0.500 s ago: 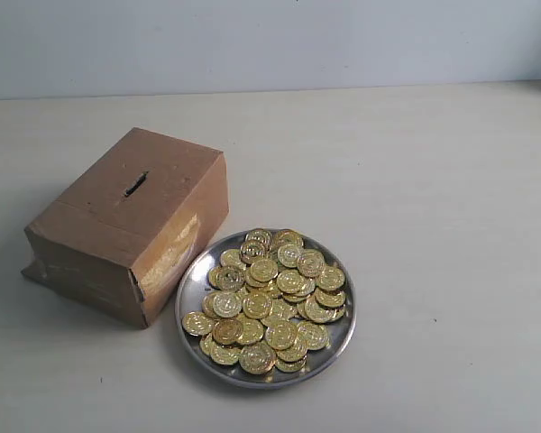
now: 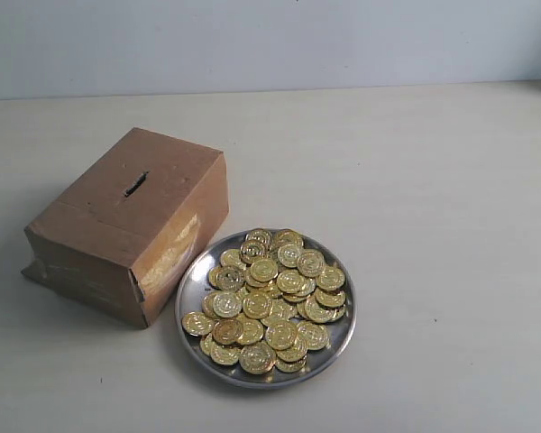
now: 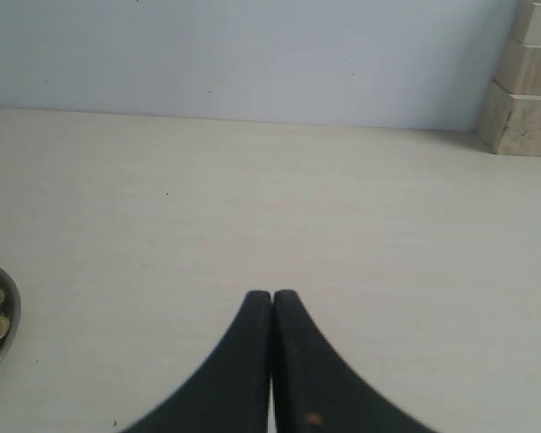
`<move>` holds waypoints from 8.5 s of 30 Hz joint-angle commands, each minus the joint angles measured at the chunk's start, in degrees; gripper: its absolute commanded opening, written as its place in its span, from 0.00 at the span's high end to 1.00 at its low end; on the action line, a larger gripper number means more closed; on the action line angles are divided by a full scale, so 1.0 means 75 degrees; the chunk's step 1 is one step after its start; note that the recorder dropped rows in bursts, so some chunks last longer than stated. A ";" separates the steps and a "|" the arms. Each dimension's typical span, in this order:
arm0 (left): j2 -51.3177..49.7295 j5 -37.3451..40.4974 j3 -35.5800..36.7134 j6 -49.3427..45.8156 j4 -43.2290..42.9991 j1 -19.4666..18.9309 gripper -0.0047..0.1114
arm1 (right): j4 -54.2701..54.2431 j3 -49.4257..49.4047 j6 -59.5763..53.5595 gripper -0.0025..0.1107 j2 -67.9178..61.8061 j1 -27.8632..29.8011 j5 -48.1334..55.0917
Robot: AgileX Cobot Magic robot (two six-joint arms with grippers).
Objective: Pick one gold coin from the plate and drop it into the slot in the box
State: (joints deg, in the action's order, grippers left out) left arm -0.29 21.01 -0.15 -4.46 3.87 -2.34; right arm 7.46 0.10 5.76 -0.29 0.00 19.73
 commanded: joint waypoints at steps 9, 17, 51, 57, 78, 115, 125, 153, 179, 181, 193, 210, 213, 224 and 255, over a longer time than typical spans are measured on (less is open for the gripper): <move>0.0039 -0.0098 0.0020 0.0020 0.0036 0.0023 0.96 | 0.0007 -0.0014 -0.0001 0.98 0.0038 0.0000 -0.0029; 0.0039 -0.0098 0.0020 0.0020 0.0036 0.0023 0.96 | 0.0007 -0.0014 -0.0001 0.98 0.0038 0.0000 -0.0071; 0.0039 -0.0098 0.0020 0.0020 0.0036 0.0023 0.96 | 0.0039 -0.0014 -0.0020 0.98 0.0038 0.0000 -0.0046; 0.0039 -0.0098 0.0020 0.0020 0.0036 0.0023 0.96 | 0.0037 -0.0014 -0.0022 0.98 0.0038 0.0000 -0.0060; 0.0039 -0.0098 0.0020 0.0020 0.0036 0.0023 0.96 | 0.0007 -0.0014 0.0515 0.98 0.0038 0.0000 -0.1562; 0.0039 -0.0098 0.0020 0.0020 0.0036 0.0023 0.96 | -0.2549 0.2029 0.1403 0.98 -0.0157 -0.0007 -0.0684; 0.0039 -0.0098 0.0020 0.0020 0.0036 0.0023 0.96 | -0.4317 0.4449 -0.3331 0.98 -0.2554 -0.0528 0.1421; 0.0039 -0.0098 0.0020 0.0020 0.0036 0.0023 0.96 | -0.1601 0.5861 -0.1765 0.96 -1.1172 -0.5779 0.0429; 0.0039 -0.0098 0.0020 0.0020 0.0036 0.0023 0.96 | -0.3088 0.7445 -0.2607 0.51 -1.3784 -0.5779 0.1612; 0.0039 -0.0098 0.0020 0.0020 0.0036 0.0023 0.96 | -0.3148 0.7513 -0.2607 0.51 -1.3900 -0.5779 0.1612; 0.0039 -0.0098 0.0020 0.0020 0.0036 0.0023 0.96 | -0.2997 0.8048 -0.2096 0.51 -1.4304 -0.5779 0.1755; 0.0039 -0.0098 0.0020 0.0020 0.0036 0.0023 0.96 | -0.0525 0.8137 0.0312 0.51 -1.4619 -0.5779 0.1920; 0.0039 -0.0098 0.0020 0.0020 0.0036 0.0023 0.96 | -0.0525 0.8231 0.0385 0.51 -1.4656 -0.5779 0.1906; 0.0039 -0.0098 0.0020 0.0020 0.0036 0.0023 0.96 | -0.0029 0.8376 0.0911 0.51 -1.4735 -0.5779 0.2045; 0.0039 -0.0098 0.0020 0.0020 0.0036 0.0023 0.96 | 0.0035 0.8376 0.1035 0.51 -1.4735 -0.5779 0.2479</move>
State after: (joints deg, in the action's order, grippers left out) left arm -0.29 21.01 -0.15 -4.46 3.87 -2.34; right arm 7.21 62.50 13.28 -110.93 -43.25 38.21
